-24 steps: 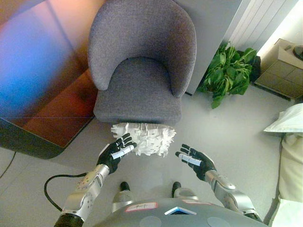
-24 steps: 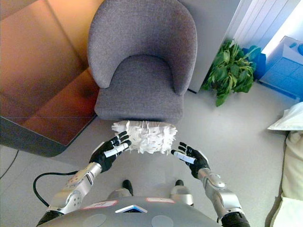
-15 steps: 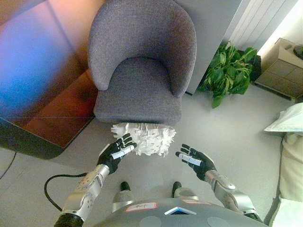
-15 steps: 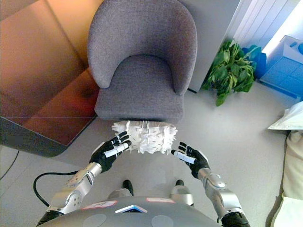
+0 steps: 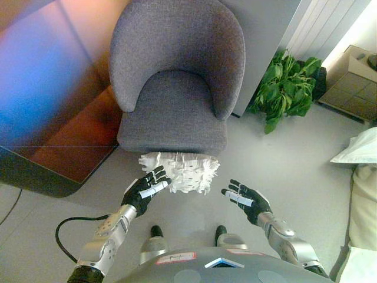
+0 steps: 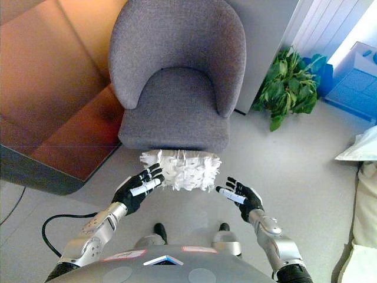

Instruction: Pick up the pillow and put it on the sofa.

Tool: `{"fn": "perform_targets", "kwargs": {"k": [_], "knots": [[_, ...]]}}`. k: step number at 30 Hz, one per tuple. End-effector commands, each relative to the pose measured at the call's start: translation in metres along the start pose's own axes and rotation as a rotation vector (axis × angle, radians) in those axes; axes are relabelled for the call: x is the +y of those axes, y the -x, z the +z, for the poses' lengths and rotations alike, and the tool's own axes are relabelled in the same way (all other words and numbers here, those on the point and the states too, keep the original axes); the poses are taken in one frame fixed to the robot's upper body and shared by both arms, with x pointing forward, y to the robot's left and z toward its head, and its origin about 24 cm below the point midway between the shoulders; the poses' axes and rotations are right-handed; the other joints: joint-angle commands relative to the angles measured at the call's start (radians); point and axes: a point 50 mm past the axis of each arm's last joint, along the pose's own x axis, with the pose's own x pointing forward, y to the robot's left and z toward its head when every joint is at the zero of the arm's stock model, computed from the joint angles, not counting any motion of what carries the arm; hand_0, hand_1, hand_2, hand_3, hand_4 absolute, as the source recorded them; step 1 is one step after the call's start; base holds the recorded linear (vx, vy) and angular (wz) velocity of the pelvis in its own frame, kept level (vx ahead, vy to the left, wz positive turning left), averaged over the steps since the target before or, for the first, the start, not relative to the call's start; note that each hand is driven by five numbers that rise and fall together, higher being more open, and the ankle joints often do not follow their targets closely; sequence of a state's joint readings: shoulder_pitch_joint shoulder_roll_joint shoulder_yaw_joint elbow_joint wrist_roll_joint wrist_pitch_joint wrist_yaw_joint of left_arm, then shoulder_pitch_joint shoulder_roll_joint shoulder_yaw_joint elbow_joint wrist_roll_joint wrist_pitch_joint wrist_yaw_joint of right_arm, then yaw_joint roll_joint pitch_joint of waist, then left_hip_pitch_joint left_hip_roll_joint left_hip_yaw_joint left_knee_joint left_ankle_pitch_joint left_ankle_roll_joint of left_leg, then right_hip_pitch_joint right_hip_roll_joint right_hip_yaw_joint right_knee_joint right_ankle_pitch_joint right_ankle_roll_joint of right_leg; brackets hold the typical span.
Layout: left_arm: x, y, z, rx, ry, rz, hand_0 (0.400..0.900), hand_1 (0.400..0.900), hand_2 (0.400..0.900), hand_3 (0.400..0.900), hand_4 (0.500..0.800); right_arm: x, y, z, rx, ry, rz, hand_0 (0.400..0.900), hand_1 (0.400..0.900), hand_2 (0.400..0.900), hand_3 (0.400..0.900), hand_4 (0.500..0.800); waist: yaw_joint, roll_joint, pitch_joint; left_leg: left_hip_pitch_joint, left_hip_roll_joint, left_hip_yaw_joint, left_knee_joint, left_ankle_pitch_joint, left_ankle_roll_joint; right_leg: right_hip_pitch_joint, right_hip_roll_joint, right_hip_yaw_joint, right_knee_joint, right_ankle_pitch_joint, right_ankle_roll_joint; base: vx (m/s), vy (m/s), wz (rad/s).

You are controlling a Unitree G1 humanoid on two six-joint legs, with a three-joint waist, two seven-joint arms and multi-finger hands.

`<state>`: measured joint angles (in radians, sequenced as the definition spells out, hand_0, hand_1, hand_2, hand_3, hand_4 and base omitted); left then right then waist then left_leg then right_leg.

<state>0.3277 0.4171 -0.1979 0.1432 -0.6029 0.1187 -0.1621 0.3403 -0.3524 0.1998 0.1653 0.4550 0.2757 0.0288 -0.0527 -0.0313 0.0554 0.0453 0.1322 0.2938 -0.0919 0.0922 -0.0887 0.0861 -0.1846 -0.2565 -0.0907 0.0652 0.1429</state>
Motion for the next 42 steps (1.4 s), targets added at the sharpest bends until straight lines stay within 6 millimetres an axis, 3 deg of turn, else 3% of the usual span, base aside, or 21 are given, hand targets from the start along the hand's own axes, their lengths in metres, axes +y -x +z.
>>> {"fn": "perform_targets", "kwargs": {"k": [1,13,16,18,22,27,31,34,38,41,42], "knots": [[-0.005,-0.007,0.053,-0.213,-0.075,-0.063,0.900,0.900,0.900,0.900,0.800,-0.001,0.000,0.051,-0.213,0.081,0.026,0.900,0.900,0.900,0.900,0.800,0.005,0.002,0.007,0.080,-0.016,0.029,0.027,-0.093,0.032,-0.010,0.038,0.005,0.003,0.002,-0.007,0.01,-0.059,0.00],[-0.003,-0.006,0.054,-0.232,-0.053,-0.049,0.900,0.900,0.900,0.900,0.800,-0.006,0.003,0.054,-0.226,0.078,0.023,0.900,0.900,0.900,0.900,0.800,0.020,-0.006,0.028,0.010,0.028,-0.025,0.160,-0.058,-0.004,-0.006,0.063,0.020,0.003,-0.011,-0.042,0.01,-0.074,-0.01],[-0.004,-0.007,0.056,-0.227,-0.057,-0.056,0.900,0.900,0.900,0.900,0.800,-0.003,0.002,0.056,-0.220,0.030,0.053,0.900,0.900,0.900,0.900,0.800,0.025,-0.017,0.043,-0.035,0.051,-0.057,0.284,-0.037,-0.018,-0.007,0.061,0.029,0.003,-0.011,-0.060,0.01,-0.141,-0.07],[-0.003,-0.008,0.056,-0.233,-0.066,-0.057,0.900,0.900,0.900,0.900,0.800,-0.005,0.000,0.055,-0.225,0.042,0.042,0.900,0.900,0.900,0.900,0.800,0.029,-0.030,0.064,-0.107,0.080,-0.093,0.471,0.002,-0.033,-0.006,0.057,0.040,0.003,-0.003,-0.082,0.01,-0.169,-0.14],[-0.001,-0.006,0.054,-0.226,-0.059,-0.066,0.900,0.900,0.900,0.900,0.800,-0.012,0.000,0.056,-0.230,0.046,0.025,0.900,0.900,0.900,0.900,0.800,0.038,-0.047,0.093,-0.218,0.082,-0.141,0.686,0.044,-0.024,0.001,0.043,0.051,0.020,0.003,-0.110,0.07,-0.083,-0.10],[0.001,0.005,0.046,-0.212,-0.028,-0.077,0.900,0.900,0.900,0.900,0.800,-0.017,0.007,0.050,-0.221,0.047,0.015,0.900,0.900,0.900,0.900,0.800,0.047,-0.007,0.109,-0.179,0.100,-0.121,0.461,0.109,-0.040,0.051,0.071,0.060,0.040,-0.052,-0.096,0.22,0.098,-0.13],[-0.001,0.006,0.041,-0.213,-0.007,-0.090,0.900,0.900,0.900,0.900,0.800,-0.018,0.014,0.042,-0.211,0.076,0.024,0.900,0.900,0.900,0.900,0.800,0.058,0.044,0.109,-0.167,0.109,-0.095,0.147,0.224,-0.075,0.107,0.111,0.076,0.032,-0.099,-0.080,0.31,0.161,-0.32],[-0.005,0.007,0.034,-0.209,-0.005,-0.102,0.900,0.900,0.900,0.900,0.800,-0.021,0.017,0.036,-0.202,0.078,0.038,0.900,0.900,0.900,0.900,0.800,0.080,0.043,0.118,-0.228,0.115,-0.076,0.104,0.292,-0.096,0.170,0.128,0.094,0.017,-0.125,-0.088,0.36,0.100,-0.46],[-0.007,0.004,0.034,-0.207,-0.016,-0.103,0.900,0.900,0.900,0.900,0.800,-0.018,0.015,0.037,-0.199,0.080,0.051,0.900,0.900,0.900,0.900,0.800,0.080,0.035,0.122,-0.241,0.132,-0.016,0.145,0.230,-0.071,0.175,0.108,0.058,0.063,-0.165,-0.091,0.28,0.094,-0.24],[-0.001,0.005,0.039,-0.209,-0.016,-0.090,0.900,0.900,0.900,0.900,0.800,-0.017,0.017,0.037,-0.188,0.042,0.056,0.900,0.900,0.900,0.900,0.800,0.081,0.020,0.114,-0.227,0.114,0.000,0.177,0.109,-0.015,0.179,0.070,0.036,0.127,-0.190,-0.062,0.32,0.129,-0.20],[-0.002,0.006,0.041,-0.213,-0.042,-0.113,0.900,0.900,0.900,0.900,0.800,-0.015,0.018,0.035,-0.185,0.056,0.074,0.900,0.900,0.900,0.900,0.800,0.078,0.005,0.108,-0.210,0.094,-0.009,0.191,0.039,-0.005,0.184,0.047,0.030,0.160,-0.215,-0.047,0.33,0.163,0.04]]}}
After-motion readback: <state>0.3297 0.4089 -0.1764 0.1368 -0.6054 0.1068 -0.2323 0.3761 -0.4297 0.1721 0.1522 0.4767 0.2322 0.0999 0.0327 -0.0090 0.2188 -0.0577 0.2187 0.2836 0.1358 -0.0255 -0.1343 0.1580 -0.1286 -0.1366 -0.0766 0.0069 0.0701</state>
